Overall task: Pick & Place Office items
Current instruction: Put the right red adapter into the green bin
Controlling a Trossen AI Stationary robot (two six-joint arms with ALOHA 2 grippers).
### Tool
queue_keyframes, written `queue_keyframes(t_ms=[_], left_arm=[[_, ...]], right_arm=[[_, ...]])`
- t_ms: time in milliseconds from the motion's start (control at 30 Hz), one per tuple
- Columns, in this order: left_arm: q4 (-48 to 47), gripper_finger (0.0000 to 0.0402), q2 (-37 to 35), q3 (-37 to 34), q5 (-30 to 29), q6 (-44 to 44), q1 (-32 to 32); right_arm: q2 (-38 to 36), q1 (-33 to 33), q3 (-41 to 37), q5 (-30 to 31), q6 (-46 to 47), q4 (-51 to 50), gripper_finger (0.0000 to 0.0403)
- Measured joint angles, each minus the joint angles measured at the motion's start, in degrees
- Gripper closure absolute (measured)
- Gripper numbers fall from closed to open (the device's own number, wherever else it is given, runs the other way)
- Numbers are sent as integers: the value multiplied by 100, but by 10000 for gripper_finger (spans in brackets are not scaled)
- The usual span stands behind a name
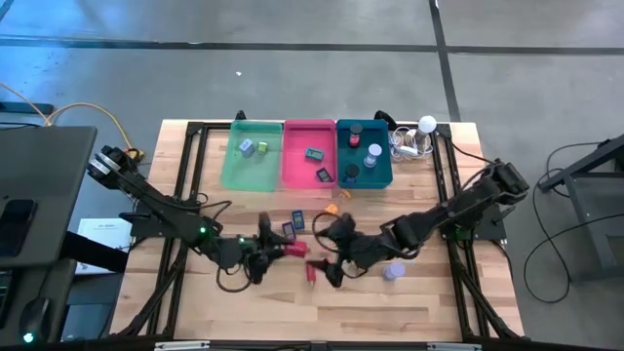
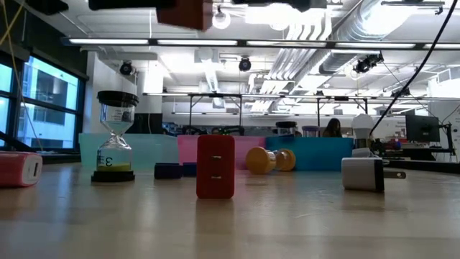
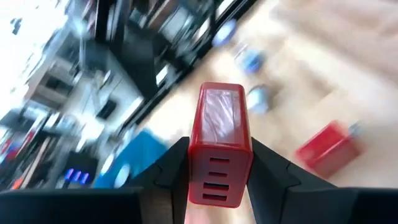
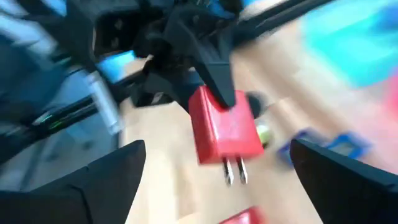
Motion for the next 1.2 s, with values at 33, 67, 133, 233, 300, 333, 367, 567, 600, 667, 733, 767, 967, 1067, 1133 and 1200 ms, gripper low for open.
queue_keyframes(t_ms=[33,67,133,233,300,333,367,567,600,667,733,767,967,1067,1133,1200], left_arm=[[-215,288,-113,0,-179,-88,4],[-420,288,-243,0,-330,-163,4],[-766,288,-524,0,-524,-323,0],[-1369,288,-1005,4,-678,-536,0],[-1738,288,-1372,3,-763,-661,63],[-1884,288,-1555,2,-836,-747,141],[-2011,288,-1728,4,-883,-843,247],[-2862,288,-2670,4,-1017,-1657,1537],[-2987,288,-2775,4,-997,-1830,1857],[-3244,288,-2950,3,-922,-2178,2565],[-3294,288,-3041,-73,-671,-2428,3297],[-3274,288,-3081,-143,-428,-2506,3680],[-2676,288,-3022,-833,1363,-3141,5832],[-2218,288,-2939,-1234,2100,-3605,6528],[-1857,288,-2872,-1488,2475,-3898,6762],[-1535,288,-2805,-1702,2695,-4151,6826]], right_arm=[[-71,19,5,318,2,-186,15],[-148,60,6,690,2,-466,15],[-244,189,-1,1462,25,-944,14],[-277,252,-1,2349,64,-1356,12],[-271,291,-1,2710,165,-1609,11],[-271,292,-1,2853,172,-1720,11],[-271,290,-1,2941,182,-1826,11],[-271,81,-1,3096,324,-2389,11],[-271,36,-1,3094,338,-2488,11],[-271,-62,-1,3099,341,-2647,11],[-271,-155,-1,3096,358,-2774,10],[-271,-204,-4,3094,360,-2833,10],[-266,-459,-284,3121,364,-2811,11],[-266,-568,-453,3101,434,-2802,10],[-266,-653,-558,3092,567,-2783,9],[-266,-721,-671,3094,653,-2769,10]])
